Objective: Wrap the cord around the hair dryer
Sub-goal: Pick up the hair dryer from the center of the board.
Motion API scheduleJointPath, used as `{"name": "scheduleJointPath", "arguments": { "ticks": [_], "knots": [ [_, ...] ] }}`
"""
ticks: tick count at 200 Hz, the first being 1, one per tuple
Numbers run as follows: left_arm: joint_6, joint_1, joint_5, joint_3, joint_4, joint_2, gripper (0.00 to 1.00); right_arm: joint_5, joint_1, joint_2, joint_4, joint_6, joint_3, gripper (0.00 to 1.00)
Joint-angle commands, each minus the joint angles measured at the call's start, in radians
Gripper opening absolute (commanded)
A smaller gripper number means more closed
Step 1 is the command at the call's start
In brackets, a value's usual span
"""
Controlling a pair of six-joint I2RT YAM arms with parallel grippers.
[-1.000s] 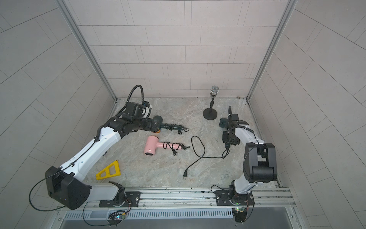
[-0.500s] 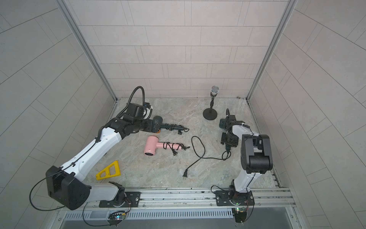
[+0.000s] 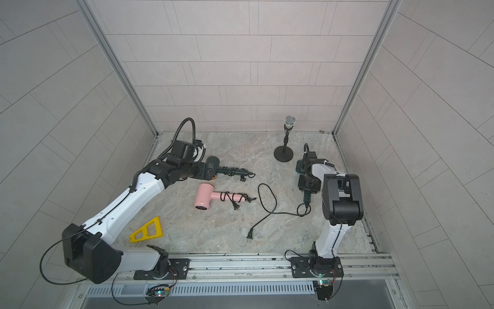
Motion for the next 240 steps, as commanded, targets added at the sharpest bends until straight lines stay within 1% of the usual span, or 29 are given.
{"name": "scheduleJointPath", "arguments": {
  "ticks": [1,11,28,38,47,60,72,87,110,137,171,200,240],
  "knots": [
    [0.036,-0.004,-0.025,-0.003,-0.032,-0.028,1.00,0.015,0.001,-0.022,-0.015,0.014,-0.032,0.30],
    [0.044,-0.005,-0.029,-0.004,-0.039,-0.031,1.00,0.011,0.000,-0.042,-0.018,0.010,-0.041,0.22],
    [0.056,-0.008,-0.024,-0.002,-0.045,-0.040,1.00,0.008,0.006,-0.078,-0.043,-0.002,-0.046,0.12],
    [0.068,-0.012,-0.015,0.003,-0.048,-0.044,1.00,0.006,0.017,-0.106,-0.065,-0.029,-0.041,0.08],
    [0.084,-0.020,-0.001,0.010,-0.054,-0.045,1.00,0.000,0.036,-0.132,-0.086,-0.070,-0.030,0.07],
    [0.116,-0.040,0.031,0.027,-0.070,-0.042,1.00,-0.040,0.076,-0.171,-0.132,-0.124,-0.001,0.07],
    [0.154,-0.068,0.059,0.049,-0.096,-0.036,1.00,-0.085,0.137,-0.195,-0.197,-0.181,0.041,0.07],
    [0.204,-0.105,0.079,0.072,-0.136,-0.032,1.00,-0.106,0.239,-0.199,-0.308,-0.263,0.109,0.07],
    [0.248,-0.144,0.124,0.084,-0.179,-0.038,1.00,-0.198,0.332,-0.198,-0.411,-0.325,0.190,0.07],
    [0.240,-0.173,0.127,0.085,-0.185,-0.031,1.00,-0.156,0.460,-0.160,-0.515,-0.371,0.316,0.07],
    [0.178,-0.179,0.154,0.055,-0.104,-0.017,1.00,-0.113,0.582,-0.123,-0.546,-0.384,0.430,0.07],
    [0.140,-0.178,0.173,0.032,-0.027,-0.019,1.00,-0.093,0.642,-0.094,-0.565,-0.389,0.475,0.07],
    [0.128,-0.177,0.215,0.043,0.007,0.027,1.00,-0.051,0.694,-0.071,-0.587,-0.397,0.515,0.06]
  ]
}}
